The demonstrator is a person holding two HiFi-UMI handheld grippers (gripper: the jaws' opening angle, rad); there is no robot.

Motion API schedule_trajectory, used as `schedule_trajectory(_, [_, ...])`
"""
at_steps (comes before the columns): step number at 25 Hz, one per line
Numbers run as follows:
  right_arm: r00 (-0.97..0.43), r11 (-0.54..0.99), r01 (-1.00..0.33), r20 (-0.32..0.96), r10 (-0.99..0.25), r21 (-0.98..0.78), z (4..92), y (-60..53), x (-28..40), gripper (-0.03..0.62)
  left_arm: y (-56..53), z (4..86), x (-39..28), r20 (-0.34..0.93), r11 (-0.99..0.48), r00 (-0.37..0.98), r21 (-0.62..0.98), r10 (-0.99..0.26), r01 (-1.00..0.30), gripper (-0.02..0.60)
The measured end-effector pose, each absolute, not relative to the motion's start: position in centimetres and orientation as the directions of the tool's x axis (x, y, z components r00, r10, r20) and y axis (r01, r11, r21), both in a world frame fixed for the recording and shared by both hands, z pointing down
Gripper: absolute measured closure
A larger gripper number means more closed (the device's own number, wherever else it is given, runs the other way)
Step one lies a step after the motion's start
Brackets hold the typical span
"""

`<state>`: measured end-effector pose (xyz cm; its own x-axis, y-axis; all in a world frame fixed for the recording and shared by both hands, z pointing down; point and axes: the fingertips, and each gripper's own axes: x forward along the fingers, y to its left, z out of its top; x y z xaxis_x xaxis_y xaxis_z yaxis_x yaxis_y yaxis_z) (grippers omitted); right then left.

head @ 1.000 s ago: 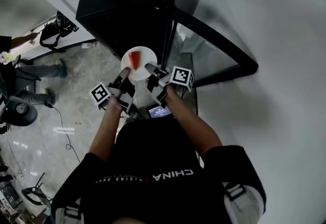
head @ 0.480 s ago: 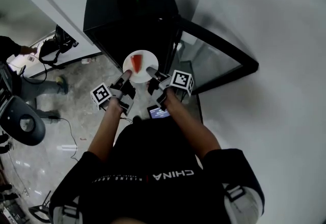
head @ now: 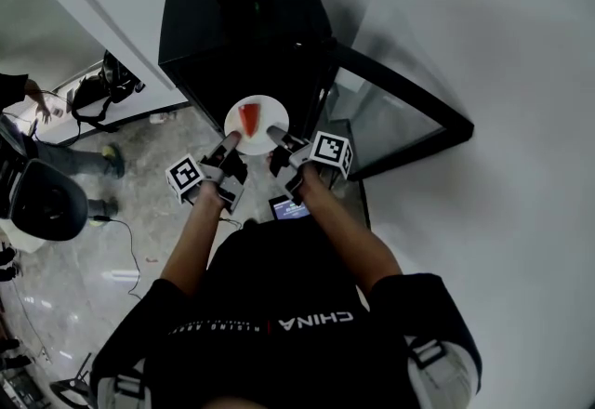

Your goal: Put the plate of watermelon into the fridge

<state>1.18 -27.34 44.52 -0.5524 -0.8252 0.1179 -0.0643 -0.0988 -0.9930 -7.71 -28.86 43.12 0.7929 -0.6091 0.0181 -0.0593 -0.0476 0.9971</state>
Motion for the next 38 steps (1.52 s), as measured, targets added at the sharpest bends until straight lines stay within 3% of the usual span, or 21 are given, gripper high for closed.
schedule_trajectory(19, [-0.551,-0.091,0.004,0.073,-0.831,-0.996,47.3,-32.4,1.7,0.562,-33.6,45.7,-7.2,0.053,-0.008,0.764,0.997,-0.644,-0.076,0.545])
schedule_trajectory(30, [-0.560,-0.148,-0.133,0.197,-0.805,-0.980,53.8,-37.9,2.5,0.562,-38.7,53.6,-6.6,0.165,0.079,0.697,0.985,-0.698,-0.154,0.552])
schedule_trajectory(38, [-0.509,-0.183,-0.192,0.258,-0.821,-0.964,59.7,-41.6,3.9,0.563,-42.3,59.3,-5.3,0.174,0.061,0.673,0.980,-0.719,-0.187,0.553])
